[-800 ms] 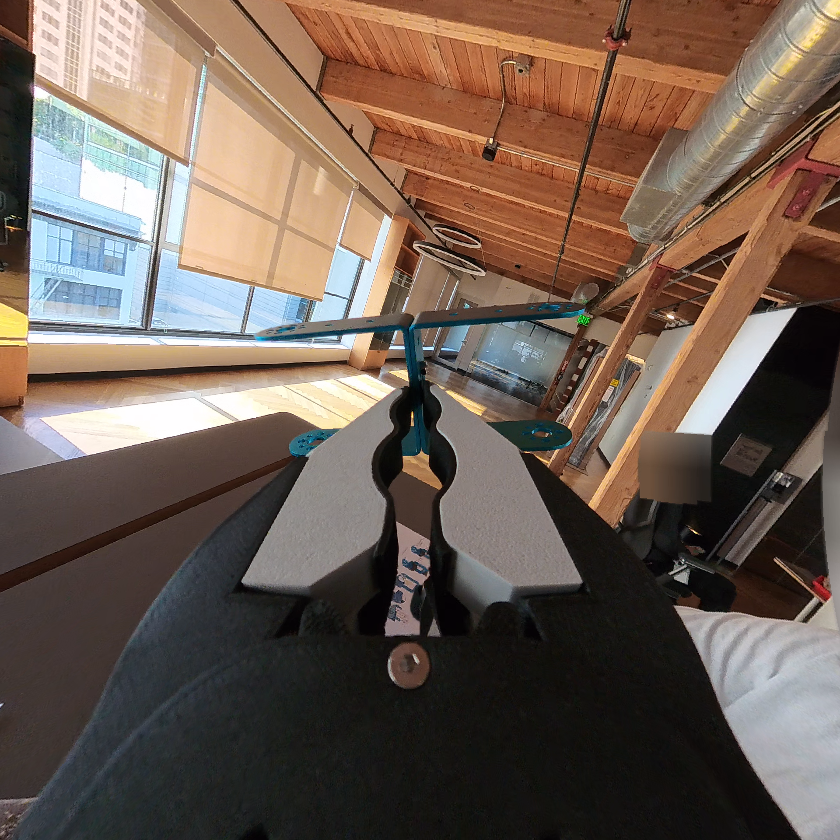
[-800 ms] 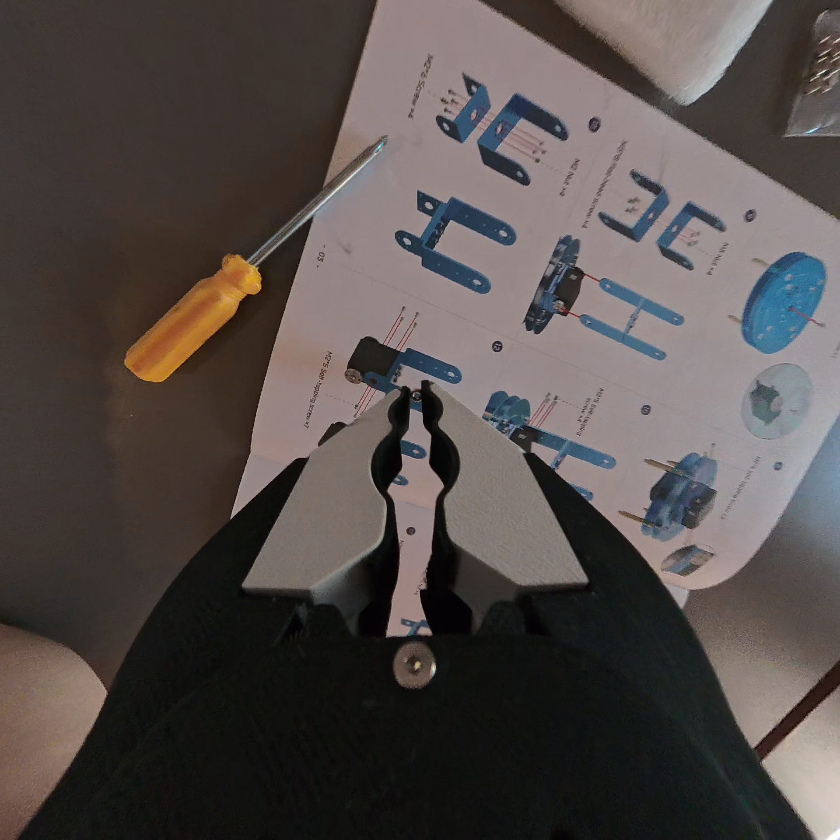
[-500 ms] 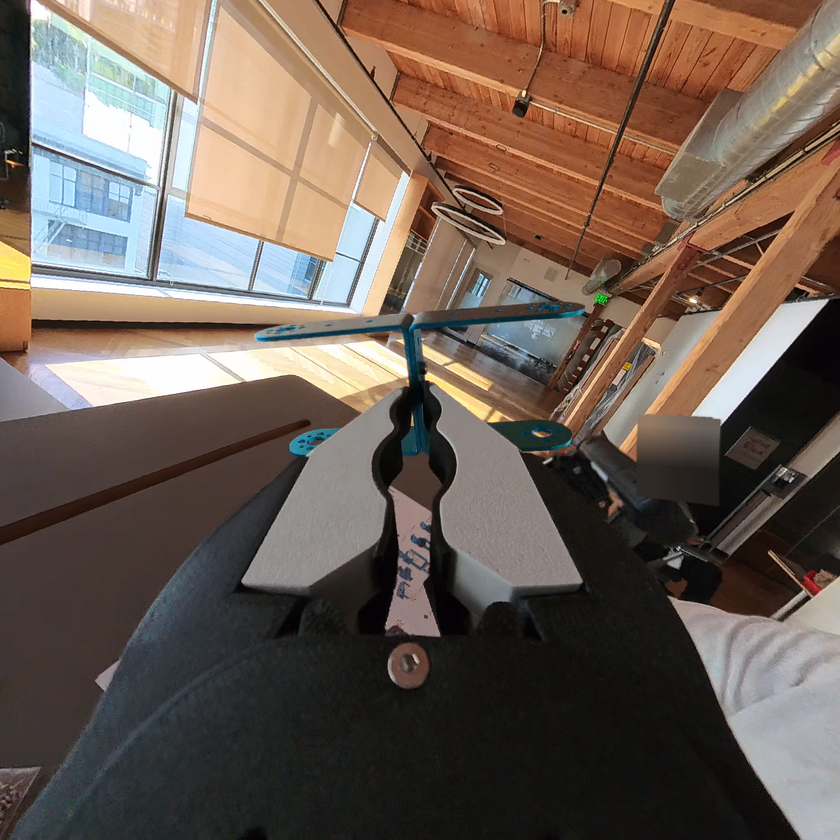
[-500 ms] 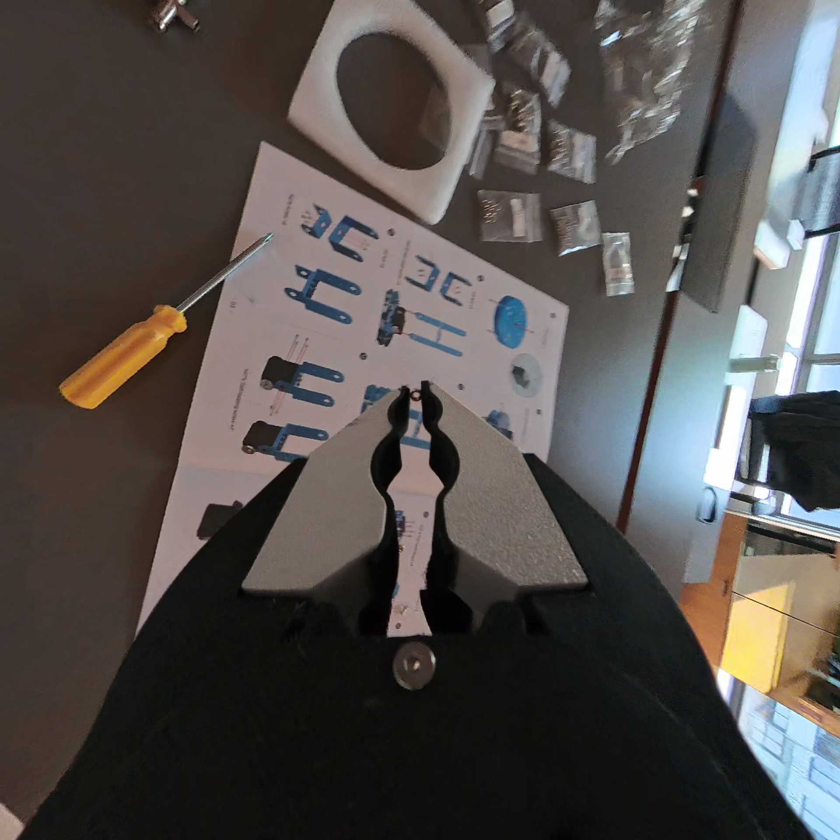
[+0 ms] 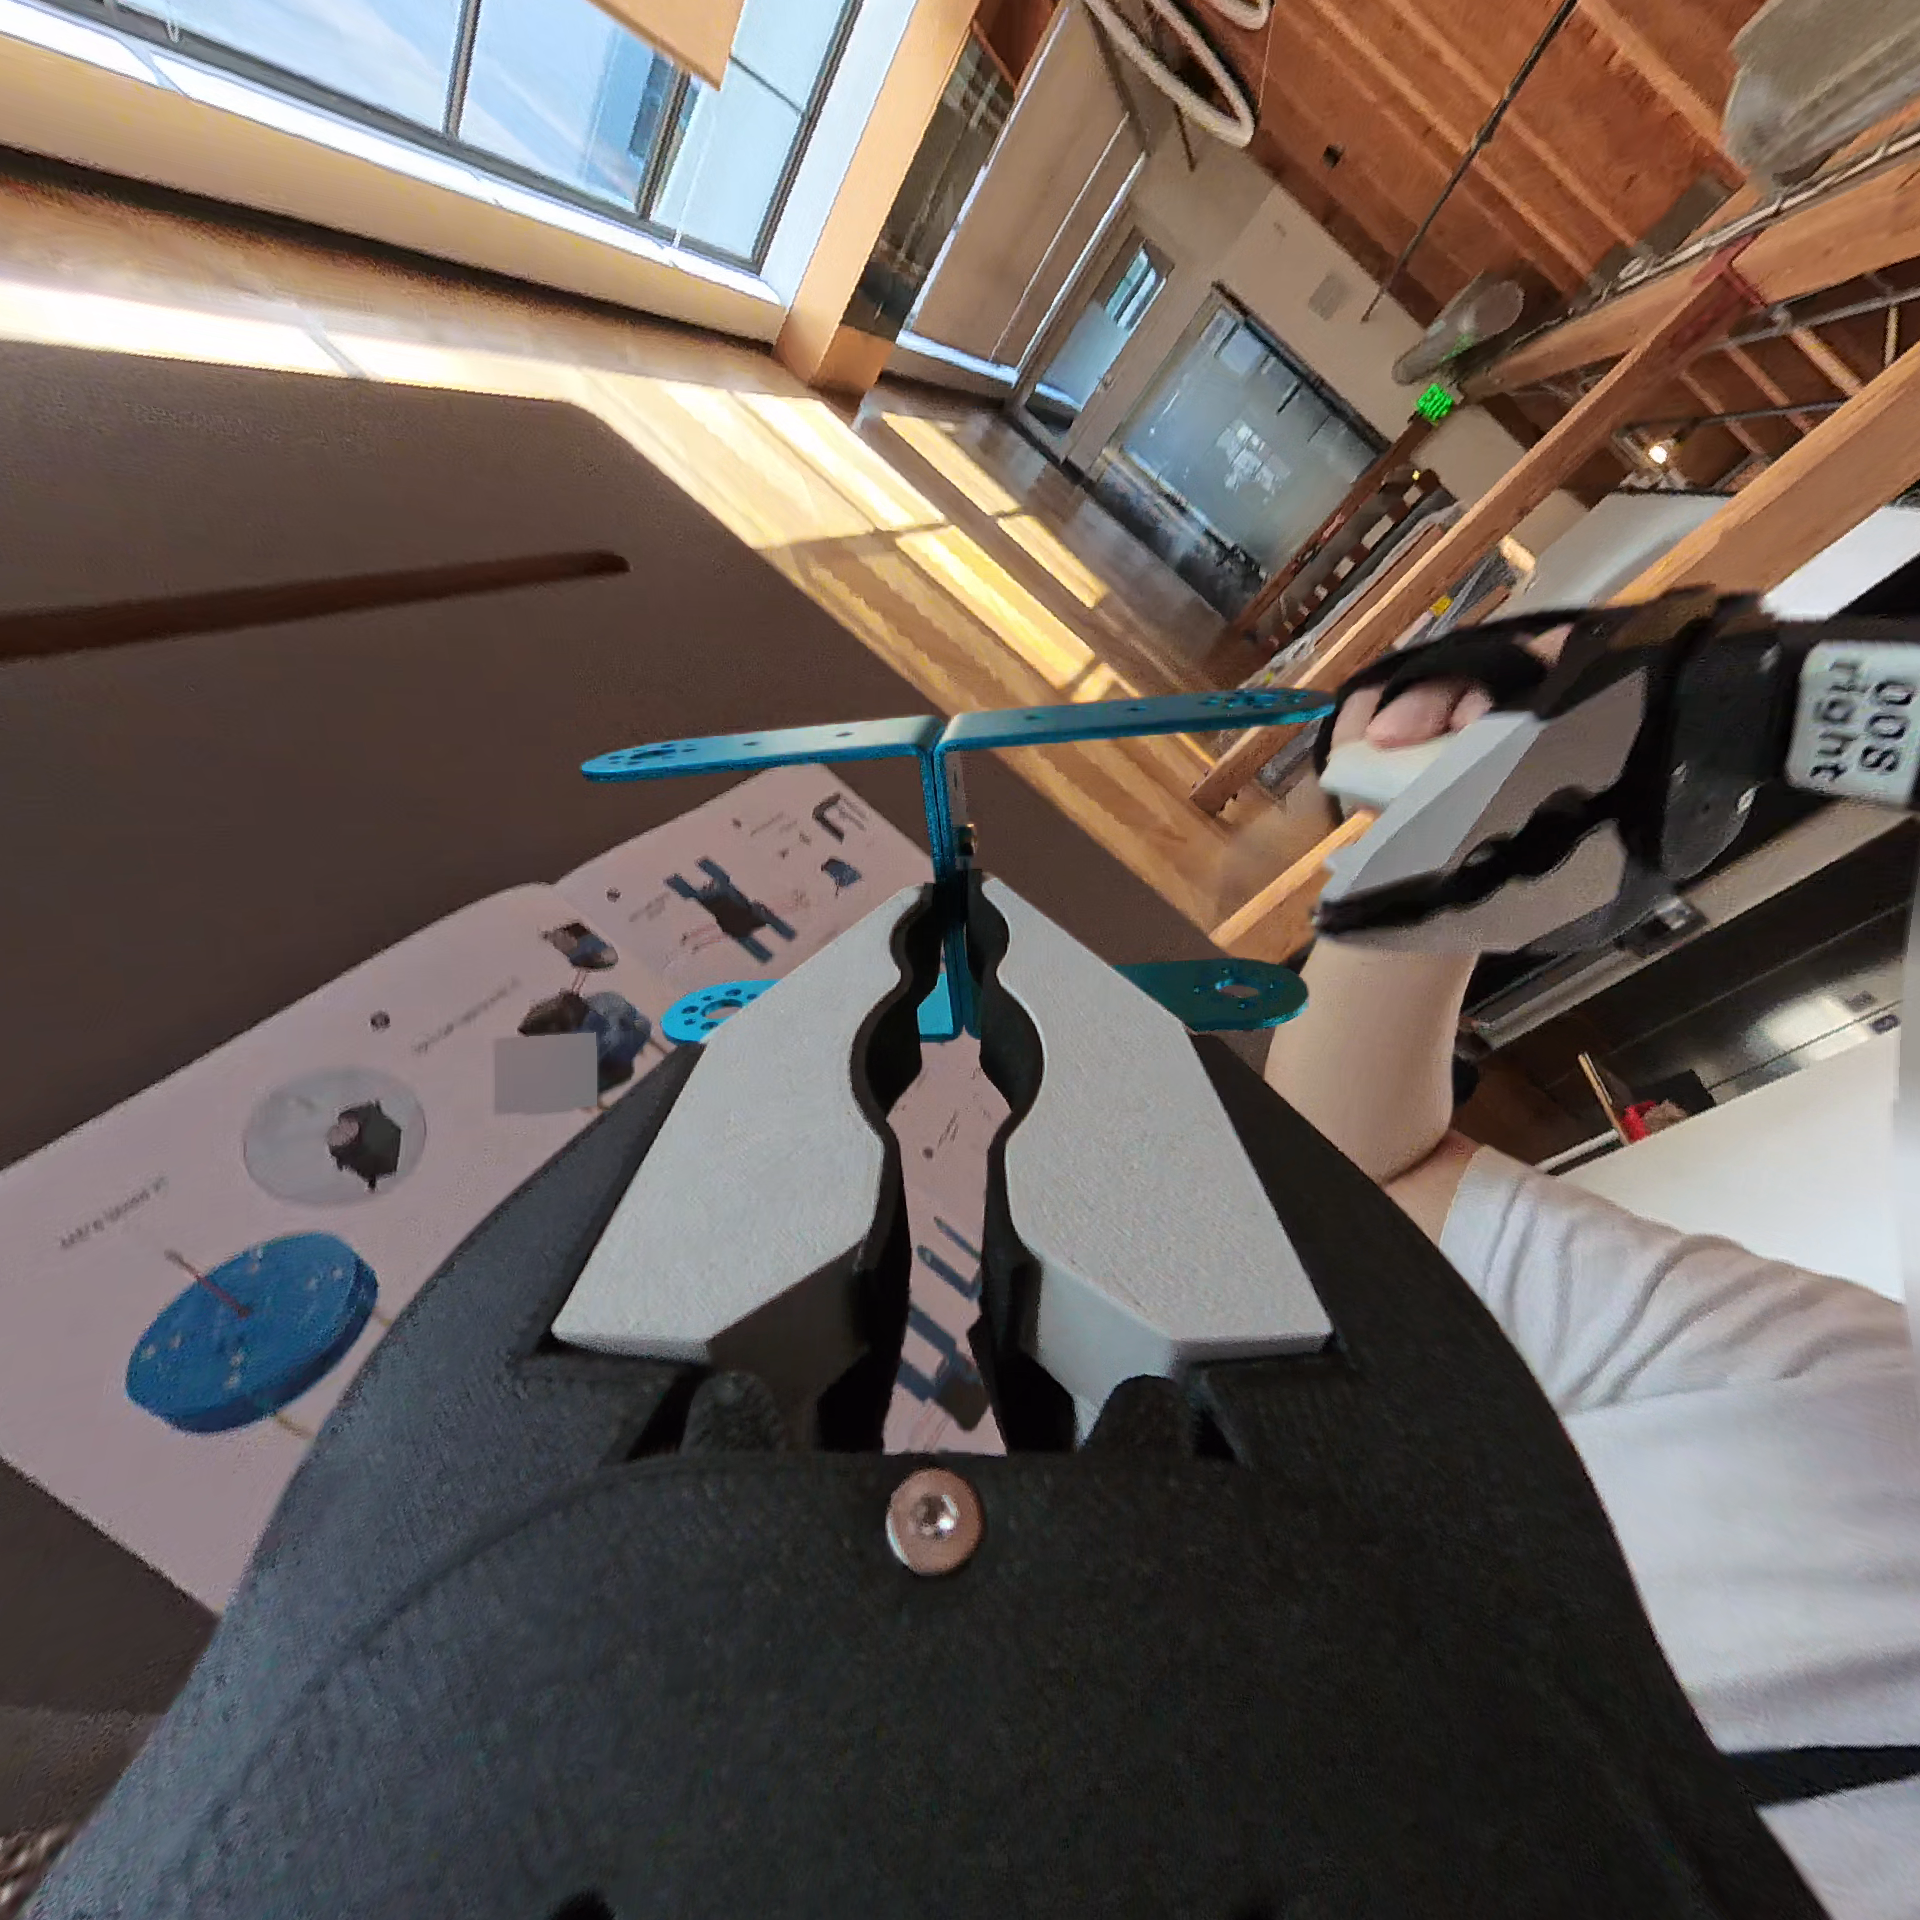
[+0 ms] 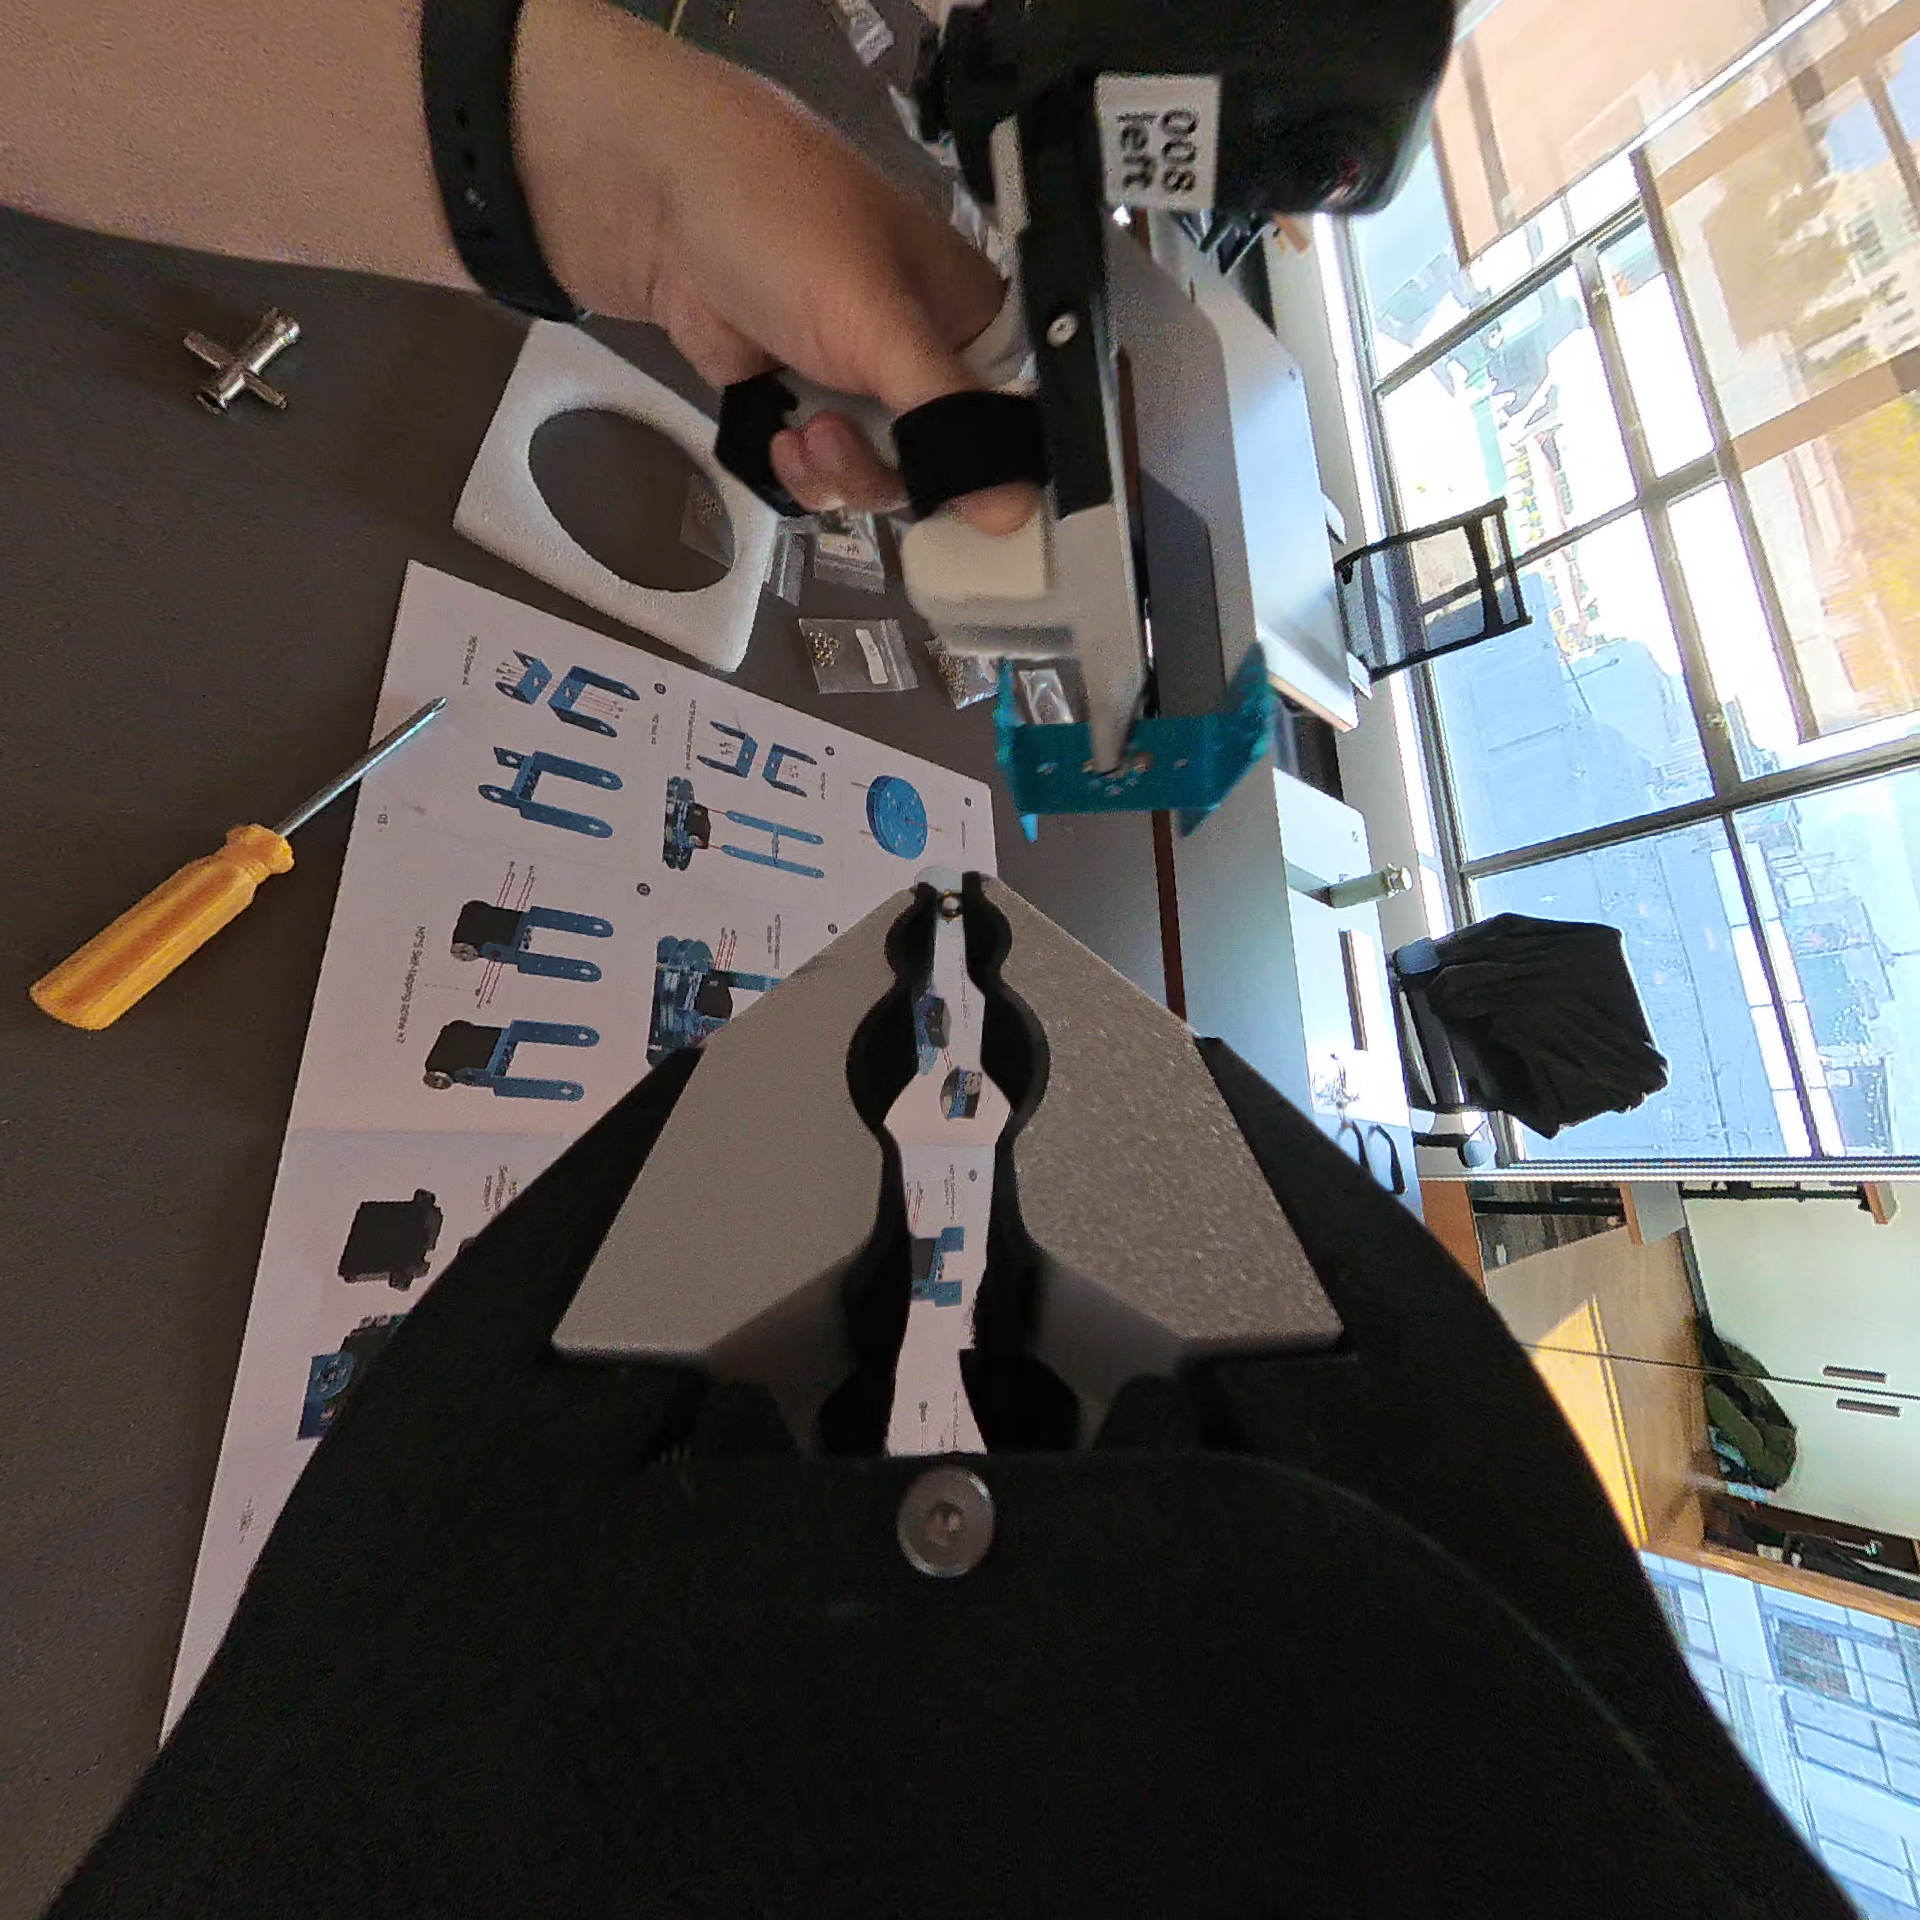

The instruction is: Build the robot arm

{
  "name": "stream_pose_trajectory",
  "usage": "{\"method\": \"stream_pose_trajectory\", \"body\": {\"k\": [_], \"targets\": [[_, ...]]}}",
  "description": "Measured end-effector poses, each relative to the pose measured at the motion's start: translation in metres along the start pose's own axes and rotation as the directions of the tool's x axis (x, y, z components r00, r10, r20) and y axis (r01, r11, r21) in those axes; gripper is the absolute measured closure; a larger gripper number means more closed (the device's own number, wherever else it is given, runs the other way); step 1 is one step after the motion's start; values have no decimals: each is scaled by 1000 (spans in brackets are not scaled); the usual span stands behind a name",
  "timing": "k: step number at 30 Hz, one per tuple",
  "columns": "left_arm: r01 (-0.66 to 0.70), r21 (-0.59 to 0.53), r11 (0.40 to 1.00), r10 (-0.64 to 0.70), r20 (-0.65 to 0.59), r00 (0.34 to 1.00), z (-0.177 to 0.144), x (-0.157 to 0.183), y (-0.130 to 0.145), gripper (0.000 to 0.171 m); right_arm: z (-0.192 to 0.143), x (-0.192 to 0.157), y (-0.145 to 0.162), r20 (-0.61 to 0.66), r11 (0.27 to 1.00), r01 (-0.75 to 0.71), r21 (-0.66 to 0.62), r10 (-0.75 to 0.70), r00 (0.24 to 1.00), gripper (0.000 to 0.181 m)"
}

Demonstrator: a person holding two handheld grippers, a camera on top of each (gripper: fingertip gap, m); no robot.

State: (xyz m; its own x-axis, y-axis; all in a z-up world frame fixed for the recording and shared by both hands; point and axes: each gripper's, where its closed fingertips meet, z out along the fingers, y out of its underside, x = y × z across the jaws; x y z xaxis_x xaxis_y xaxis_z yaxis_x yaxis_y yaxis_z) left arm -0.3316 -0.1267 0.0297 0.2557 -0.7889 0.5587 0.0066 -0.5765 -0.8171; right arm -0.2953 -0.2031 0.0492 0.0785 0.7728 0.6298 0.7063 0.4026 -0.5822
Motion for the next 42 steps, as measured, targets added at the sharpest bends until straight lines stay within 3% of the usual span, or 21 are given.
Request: {"method": "stream_pose_trajectory", "body": {"k": [5,9,18,23,42], "targets": [[68,-81,994,-68,5,998,-11,-6,60,169,14,-9,-7,22,998,56,11,-57,998,177],[179,-35,983,-181,-79,980,-20,-2,79,170,34,-23,-13,81,996,89,21,-90,993,177],[336,58,940,-320,-187,929,-19,-1,81,170,69,-36,-7,162,995,104,-2,-102,981,177],[276,12,961,-272,-131,953,-10,-1,93,170,75,-41,1,187,989,143,-38,-133,973,177],[255,27,967,-252,-83,964,-11,-5,97,170,99,-57,18,226,940,308,-146,-271,936,177]]}}
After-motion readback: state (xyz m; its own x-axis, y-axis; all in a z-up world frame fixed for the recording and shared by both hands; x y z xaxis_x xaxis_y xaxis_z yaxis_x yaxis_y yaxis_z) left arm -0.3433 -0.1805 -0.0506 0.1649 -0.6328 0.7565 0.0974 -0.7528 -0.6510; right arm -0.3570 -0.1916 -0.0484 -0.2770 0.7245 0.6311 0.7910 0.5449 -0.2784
